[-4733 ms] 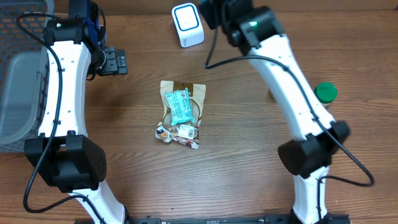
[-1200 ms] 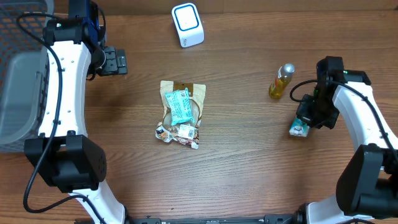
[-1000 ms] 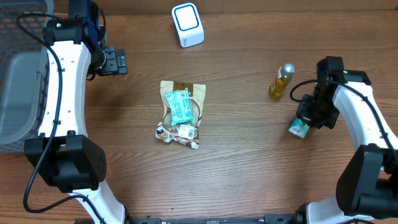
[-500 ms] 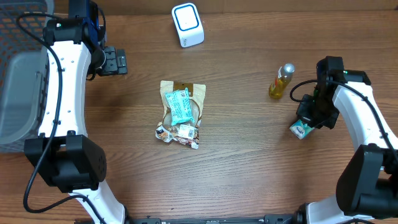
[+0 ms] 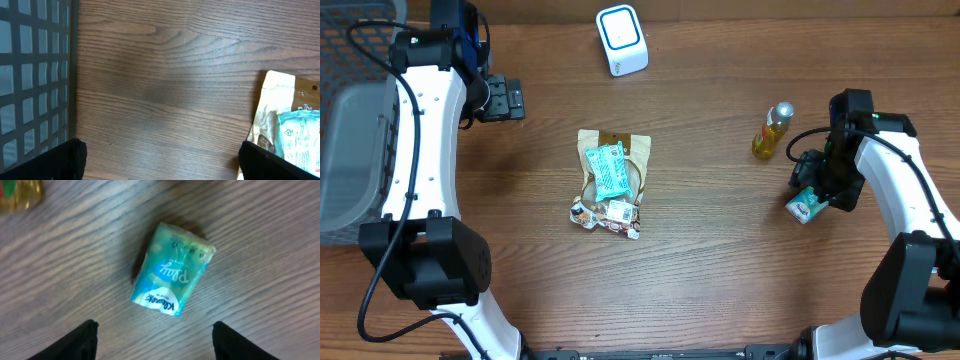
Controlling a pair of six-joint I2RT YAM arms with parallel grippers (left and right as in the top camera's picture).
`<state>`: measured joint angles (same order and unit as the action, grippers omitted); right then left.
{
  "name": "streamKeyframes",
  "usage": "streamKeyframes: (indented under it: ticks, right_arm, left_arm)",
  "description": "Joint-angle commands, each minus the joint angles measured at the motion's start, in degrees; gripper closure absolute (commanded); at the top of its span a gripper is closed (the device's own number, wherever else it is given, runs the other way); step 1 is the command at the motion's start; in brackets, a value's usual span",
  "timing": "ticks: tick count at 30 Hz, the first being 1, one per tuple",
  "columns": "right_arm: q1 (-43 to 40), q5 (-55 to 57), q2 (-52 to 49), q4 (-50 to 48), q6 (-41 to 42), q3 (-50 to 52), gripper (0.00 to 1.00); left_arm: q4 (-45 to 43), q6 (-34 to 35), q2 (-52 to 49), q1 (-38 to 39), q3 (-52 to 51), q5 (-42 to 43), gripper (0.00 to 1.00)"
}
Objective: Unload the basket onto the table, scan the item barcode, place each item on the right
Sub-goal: 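Set the box down in front of the jar and open the gripper, then move the right gripper over the glass oil bottle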
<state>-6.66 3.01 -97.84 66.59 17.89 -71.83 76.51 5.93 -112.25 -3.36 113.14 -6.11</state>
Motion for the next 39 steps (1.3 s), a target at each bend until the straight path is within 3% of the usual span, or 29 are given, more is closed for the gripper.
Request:
streamKeyframes:
  ticks: [1, 8, 14, 21, 25, 39]
  right_arm:
    - [0.2, -1.8, 0.7, 0.1, -2.0, -0.7, 0.11]
    - [0.2, -4.9, 0.7, 9.1, -2.9, -18.7, 0.08]
    - [0.9, -9.3, 0.7, 11.7, -2.9, -32.4, 0.13]
    - [3.3, -9.0, 0.4, 8.6, -2.9, -30.7, 0.12]
    - [5.5, -6.7, -0.8, 6.7, -2.9, -29.6, 0.0]
    - [10.2, 0.0, -7.1, 0.6, -3.0, -29.4, 0.0]
  left_arm:
    - [-0.1, -0.6, 0.2, 0.4, 0.9, -0.3, 0.01]
    - [-0.1, -0.6, 0.2, 0.4, 0.9, -0.3, 0.0]
    - [-0.1, -0.6, 0.2, 0.4, 0.9, -0.3, 0.0]
    - [-0.1, -0.6, 0.2, 0.4, 0.9, -0.3, 0.0]
    - [-0.1, -0.6, 0.2, 0.4, 0.9, -0.3, 0.01]
    - [-0.1, -0.6, 0.2, 0.4, 0.9, -0.3, 0.0]
